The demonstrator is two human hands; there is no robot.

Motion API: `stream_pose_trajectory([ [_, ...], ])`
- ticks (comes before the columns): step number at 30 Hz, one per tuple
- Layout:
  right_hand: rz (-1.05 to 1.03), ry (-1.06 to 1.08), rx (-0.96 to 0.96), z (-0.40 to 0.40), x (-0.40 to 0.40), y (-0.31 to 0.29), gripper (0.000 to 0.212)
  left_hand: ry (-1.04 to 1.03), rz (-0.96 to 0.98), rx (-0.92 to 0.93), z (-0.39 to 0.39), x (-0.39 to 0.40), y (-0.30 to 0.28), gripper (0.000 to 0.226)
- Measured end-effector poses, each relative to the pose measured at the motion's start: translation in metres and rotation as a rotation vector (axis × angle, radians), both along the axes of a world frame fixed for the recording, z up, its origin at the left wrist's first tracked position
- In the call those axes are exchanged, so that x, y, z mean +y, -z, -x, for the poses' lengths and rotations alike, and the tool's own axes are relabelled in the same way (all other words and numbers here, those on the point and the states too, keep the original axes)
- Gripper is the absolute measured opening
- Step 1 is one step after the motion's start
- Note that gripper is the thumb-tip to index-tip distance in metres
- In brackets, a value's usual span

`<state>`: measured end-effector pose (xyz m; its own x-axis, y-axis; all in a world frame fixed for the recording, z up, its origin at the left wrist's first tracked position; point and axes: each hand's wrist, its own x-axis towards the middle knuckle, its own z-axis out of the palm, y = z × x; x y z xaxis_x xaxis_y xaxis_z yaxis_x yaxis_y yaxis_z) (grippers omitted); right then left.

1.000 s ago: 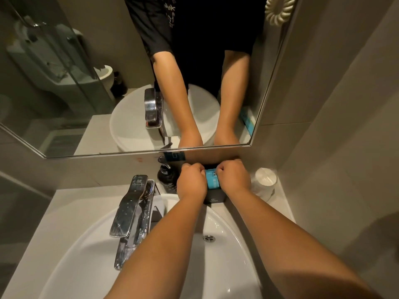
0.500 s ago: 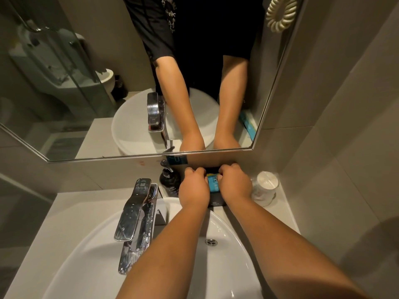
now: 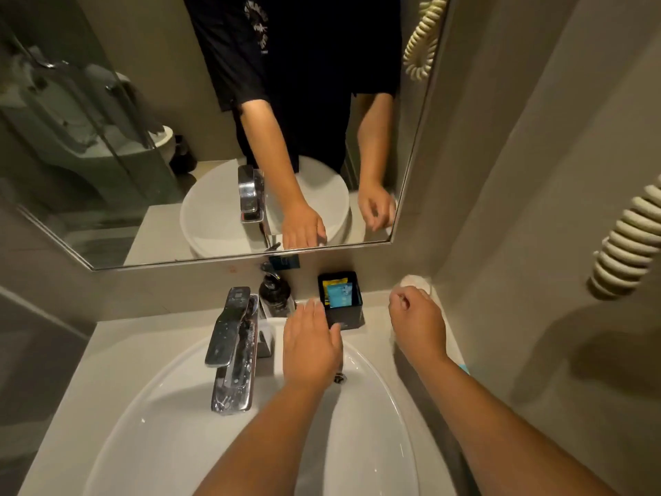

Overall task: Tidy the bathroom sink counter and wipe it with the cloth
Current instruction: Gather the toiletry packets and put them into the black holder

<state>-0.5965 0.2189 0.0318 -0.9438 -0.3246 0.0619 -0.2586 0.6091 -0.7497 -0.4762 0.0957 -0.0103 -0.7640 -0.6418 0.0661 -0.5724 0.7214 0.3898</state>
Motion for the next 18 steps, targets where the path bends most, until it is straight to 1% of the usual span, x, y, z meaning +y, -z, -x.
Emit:
stream_pose_trajectory([
  [2, -0.077, 0.053, 0.014, -0.017, 0.05, 0.009, 0.022, 0.152, 0.086, -0.17, -0.015, -0.003, 0.013, 0.067],
  [3, -0.147, 0.068, 0.018, -0.025, 0.073, 0.015, 0.021, 0.188, 0.123, -0.208, -0.02, -0.006, 0.018, 0.07],
  [4, -0.264, 0.067, 0.015, -0.032, 0.094, 0.021, 0.02, 0.206, 0.151, -0.222, -0.023, -0.008, 0.023, 0.072],
  [7, -0.845, -0.071, 0.079, -0.048, 0.133, 0.042, 0.022, 0.214, 0.183, -0.218, -0.023, -0.009, 0.029, 0.073],
  [8, -0.978, -0.106, 0.077, -0.052, 0.139, 0.047, 0.023, 0.216, 0.188, -0.209, -0.021, -0.008, 0.03, 0.073],
  [9, -1.049, -0.132, 0.063, -0.053, 0.141, 0.052, 0.025, 0.214, 0.187, -0.204, -0.021, -0.008, 0.031, 0.073],
  [11, -1.105, -0.15, 0.03, -0.054, 0.141, 0.059, 0.029, 0.212, 0.179, -0.206, -0.021, -0.008, 0.031, 0.072],
  [18, -1.049, -0.133, 0.007, -0.065, 0.144, 0.073, 0.038, 0.219, 0.172, -0.189, -0.022, -0.007, 0.027, 0.07],
])
